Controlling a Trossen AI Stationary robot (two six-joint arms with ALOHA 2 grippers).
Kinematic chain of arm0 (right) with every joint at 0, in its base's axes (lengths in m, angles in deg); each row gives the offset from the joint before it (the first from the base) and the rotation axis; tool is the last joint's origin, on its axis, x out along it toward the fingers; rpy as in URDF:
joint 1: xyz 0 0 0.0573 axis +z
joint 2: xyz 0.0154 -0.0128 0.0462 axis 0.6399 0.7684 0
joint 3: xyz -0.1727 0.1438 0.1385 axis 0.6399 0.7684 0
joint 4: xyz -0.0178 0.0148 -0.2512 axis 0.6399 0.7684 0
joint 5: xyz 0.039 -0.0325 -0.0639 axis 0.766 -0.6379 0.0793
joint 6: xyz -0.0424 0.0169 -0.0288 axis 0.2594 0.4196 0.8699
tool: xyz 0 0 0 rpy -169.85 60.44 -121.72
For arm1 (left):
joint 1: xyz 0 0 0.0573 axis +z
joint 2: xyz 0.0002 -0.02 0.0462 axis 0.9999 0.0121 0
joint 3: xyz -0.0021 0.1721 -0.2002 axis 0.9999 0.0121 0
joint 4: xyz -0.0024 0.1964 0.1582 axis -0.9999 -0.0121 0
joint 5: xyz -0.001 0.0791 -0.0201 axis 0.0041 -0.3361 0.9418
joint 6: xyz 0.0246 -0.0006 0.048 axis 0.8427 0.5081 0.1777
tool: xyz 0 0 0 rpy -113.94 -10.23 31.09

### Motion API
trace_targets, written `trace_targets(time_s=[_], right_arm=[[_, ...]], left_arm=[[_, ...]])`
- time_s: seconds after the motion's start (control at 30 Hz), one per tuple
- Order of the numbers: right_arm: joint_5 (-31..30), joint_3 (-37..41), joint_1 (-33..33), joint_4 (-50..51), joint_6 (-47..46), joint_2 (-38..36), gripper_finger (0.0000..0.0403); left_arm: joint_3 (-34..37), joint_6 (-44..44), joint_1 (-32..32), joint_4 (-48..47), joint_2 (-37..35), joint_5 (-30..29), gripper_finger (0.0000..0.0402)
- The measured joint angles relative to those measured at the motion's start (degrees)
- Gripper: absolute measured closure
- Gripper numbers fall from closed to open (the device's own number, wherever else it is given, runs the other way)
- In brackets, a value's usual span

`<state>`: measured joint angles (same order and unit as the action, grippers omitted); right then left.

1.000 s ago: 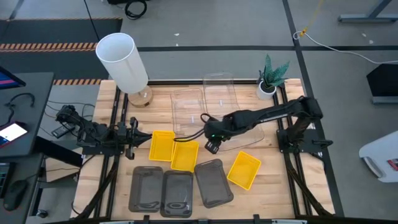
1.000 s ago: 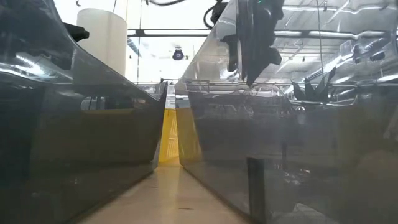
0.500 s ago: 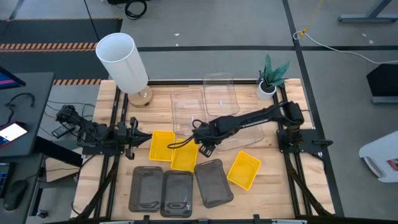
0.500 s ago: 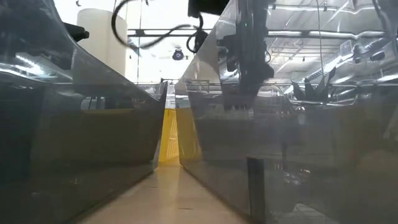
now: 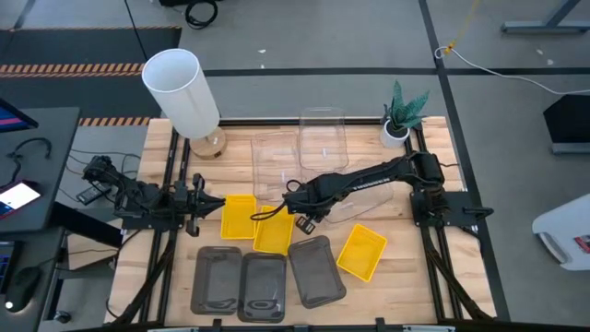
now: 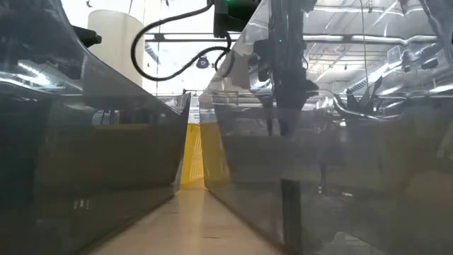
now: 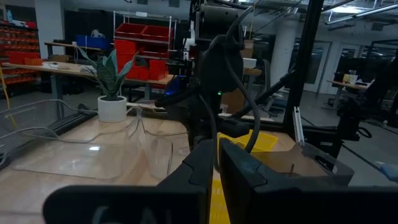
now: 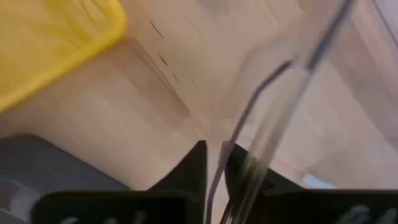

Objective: Stack baskets by color
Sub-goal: Stack the bottom transparent bin on top of the top transparent bin

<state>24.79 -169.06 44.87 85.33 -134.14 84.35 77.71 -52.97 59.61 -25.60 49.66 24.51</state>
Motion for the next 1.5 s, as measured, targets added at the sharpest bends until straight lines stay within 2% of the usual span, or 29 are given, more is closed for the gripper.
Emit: trace_targets(time_s=[0.1, 0.63, 0.93, 1.1, 1.27, 1.5], right_arm=[[0.6, 0.0, 0.1, 1.7, 0.0, 0.0, 0.0392], [0.5, 0.0, 2.6, 10.8, -4.6, -2.9, 0.0395], [-5.0, 0.0, 3.6, 15.0, -1.3, -10.1, 0.0395], [-9.3, -4.3, 5.3, 19.4, 0.7, -12.9, 0.0396], [-15.6, -11.7, 8.0, 24.0, 6.1, -13.5, 0.0396], [-23.1, -16.2, 9.6, 21.5, 26.3, -13.5, 0.0396]], left_arm=[[0.0, 0.0, 0.0, 0.1, 0.0, 0.0, 0.0376], [0.0, 0.0, 0.0, 0.0, 0.0, 0.0, 0.037], [0.0, 0.0, 0.0, -0.1, 0.0, 0.0, 0.0368], [0.0, 0.0, 0.0, -0.1, 0.0, 0.0, 0.0367], [0.0, 0.0, 0.0, -0.1, 0.0, 0.0, 0.0375], [0.0, 0.0, 0.0, -0.1, 0.0, 0.0, 0.0371]])
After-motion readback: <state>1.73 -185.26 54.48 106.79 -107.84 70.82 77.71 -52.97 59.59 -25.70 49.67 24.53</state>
